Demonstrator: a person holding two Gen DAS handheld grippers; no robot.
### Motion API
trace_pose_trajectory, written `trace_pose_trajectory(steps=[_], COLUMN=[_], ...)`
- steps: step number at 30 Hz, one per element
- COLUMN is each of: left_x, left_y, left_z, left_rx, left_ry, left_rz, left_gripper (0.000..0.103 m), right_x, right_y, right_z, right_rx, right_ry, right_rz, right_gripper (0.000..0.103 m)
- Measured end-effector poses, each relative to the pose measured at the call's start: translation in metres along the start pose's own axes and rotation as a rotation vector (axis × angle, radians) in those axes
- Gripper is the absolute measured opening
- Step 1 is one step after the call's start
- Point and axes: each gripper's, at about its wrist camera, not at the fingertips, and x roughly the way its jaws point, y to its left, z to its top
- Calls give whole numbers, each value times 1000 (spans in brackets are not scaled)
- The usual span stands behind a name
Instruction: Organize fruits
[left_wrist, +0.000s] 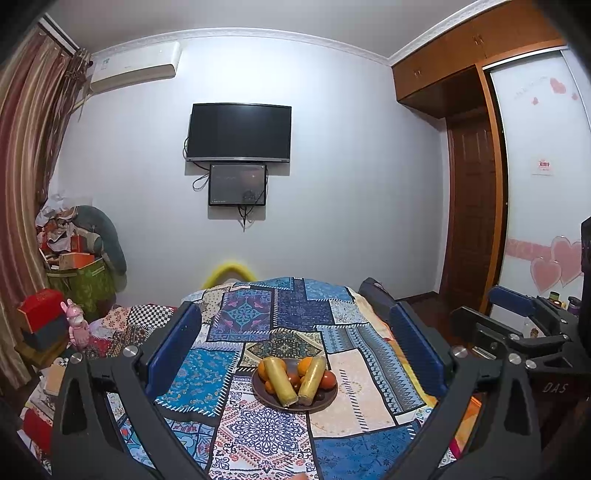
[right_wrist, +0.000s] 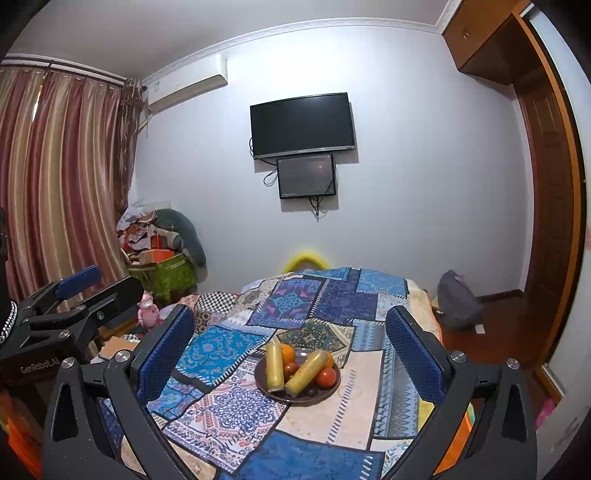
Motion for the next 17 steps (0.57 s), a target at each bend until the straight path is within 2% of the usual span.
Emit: trace_pose_trajectory(steps=[5,17], left_x=[1,2], left_y=[0,3], left_z=[-2,-3], left_rx=[0,-8], left_ry=[11,21], left_rz=[-25,-17], left_gripper=[103,103], right_x=[0,1], right_y=[-1,-2], right_z=[1,1], right_rx=[1,12], right_ry=[-1,8], right_rz=[-1,-2], right_gripper=[103,103])
